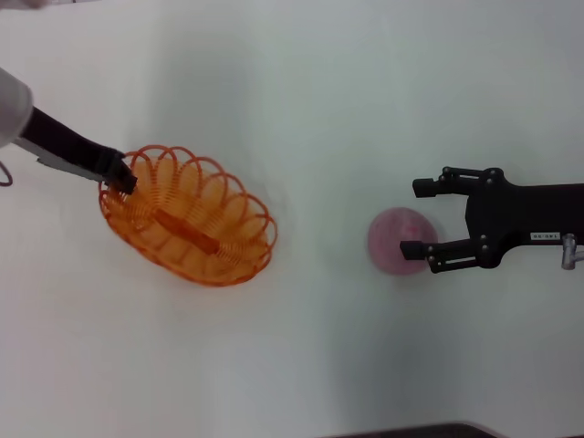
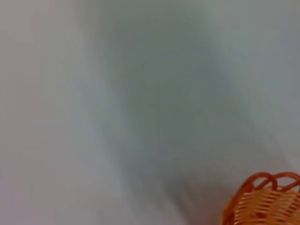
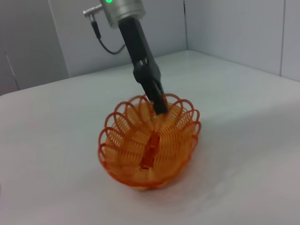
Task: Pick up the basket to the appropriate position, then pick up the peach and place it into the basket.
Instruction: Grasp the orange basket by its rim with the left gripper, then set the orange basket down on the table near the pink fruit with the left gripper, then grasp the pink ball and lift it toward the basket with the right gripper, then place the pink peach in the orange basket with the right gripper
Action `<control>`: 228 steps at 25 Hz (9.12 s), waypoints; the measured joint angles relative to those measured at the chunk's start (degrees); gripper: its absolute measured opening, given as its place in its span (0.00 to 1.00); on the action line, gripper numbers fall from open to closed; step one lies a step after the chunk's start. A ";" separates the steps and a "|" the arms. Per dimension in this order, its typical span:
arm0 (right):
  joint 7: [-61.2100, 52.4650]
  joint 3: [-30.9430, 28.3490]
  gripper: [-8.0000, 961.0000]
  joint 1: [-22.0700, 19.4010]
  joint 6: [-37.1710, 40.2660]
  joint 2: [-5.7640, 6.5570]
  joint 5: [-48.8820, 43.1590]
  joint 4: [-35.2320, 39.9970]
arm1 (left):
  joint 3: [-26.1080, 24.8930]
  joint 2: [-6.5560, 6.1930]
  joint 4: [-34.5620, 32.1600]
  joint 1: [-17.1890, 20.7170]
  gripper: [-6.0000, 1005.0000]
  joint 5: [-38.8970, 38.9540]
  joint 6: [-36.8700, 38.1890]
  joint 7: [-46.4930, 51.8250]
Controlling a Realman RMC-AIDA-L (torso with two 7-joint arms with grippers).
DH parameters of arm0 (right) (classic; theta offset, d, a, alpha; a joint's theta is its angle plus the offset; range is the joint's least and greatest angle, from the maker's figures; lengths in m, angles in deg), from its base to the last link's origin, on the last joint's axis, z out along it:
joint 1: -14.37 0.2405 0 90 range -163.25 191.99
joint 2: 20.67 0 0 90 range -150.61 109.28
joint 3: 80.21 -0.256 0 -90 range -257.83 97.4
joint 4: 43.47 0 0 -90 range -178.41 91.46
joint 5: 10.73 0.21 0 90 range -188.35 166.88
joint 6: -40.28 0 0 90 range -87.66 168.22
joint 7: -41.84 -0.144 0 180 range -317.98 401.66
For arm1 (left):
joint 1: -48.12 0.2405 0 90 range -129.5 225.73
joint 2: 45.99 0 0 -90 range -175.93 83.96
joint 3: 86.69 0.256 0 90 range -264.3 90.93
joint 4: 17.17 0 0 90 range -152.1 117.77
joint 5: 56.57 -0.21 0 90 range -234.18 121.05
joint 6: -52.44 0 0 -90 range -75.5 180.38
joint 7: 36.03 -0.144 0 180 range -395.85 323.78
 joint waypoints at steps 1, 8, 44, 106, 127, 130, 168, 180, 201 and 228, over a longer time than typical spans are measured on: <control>0.00 0.01 0.96 0.01 0.00 0.00 0.00 -0.02 | -3.20 -0.74 1.10 -0.68 0.17 0.00 1.50 0.28; -0.15 0.08 0.96 0.06 0.00 -0.03 0.24 -0.03 | -15.79 -3.24 4.08 -1.42 0.06 3.27 9.05 3.12; -0.70 0.07 0.96 0.61 0.03 -0.17 0.32 -0.20 | -10.19 5.12 -6.69 16.24 0.10 15.89 -4.20 7.84; -0.17 0.20 0.96 1.46 -0.63 -0.14 -0.03 -2.31 | -20.75 4.82 -2.22 31.72 0.89 29.11 11.88 -72.83; -22.63 2.87 0.96 4.70 5.14 0.32 -6.42 9.63 | -25.35 5.06 2.70 35.47 0.88 29.55 16.28 -81.57; -27.78 3.27 0.96 7.25 6.44 0.28 -11.23 12.63 | -25.38 5.08 2.69 35.59 0.88 29.55 16.30 -81.57; -50.32 32.09 0.85 23.96 2.94 -1.50 -32.19 17.16 | -25.82 4.91 2.69 35.72 0.88 29.54 15.51 -81.67; -50.16 33.01 0.81 23.97 1.87 -1.49 -31.42 16.53 | -25.81 4.91 2.70 35.72 0.88 29.53 15.51 -81.67; -50.43 32.01 0.28 23.97 4.01 -1.49 -27.19 18.13 | -25.91 4.91 2.69 35.63 0.88 29.53 15.66 -81.54; -38.89 34.23 0.28 26.44 -19.87 -0.84 -0.75 0.39 | -26.08 4.91 2.69 35.44 0.88 29.53 15.07 -81.49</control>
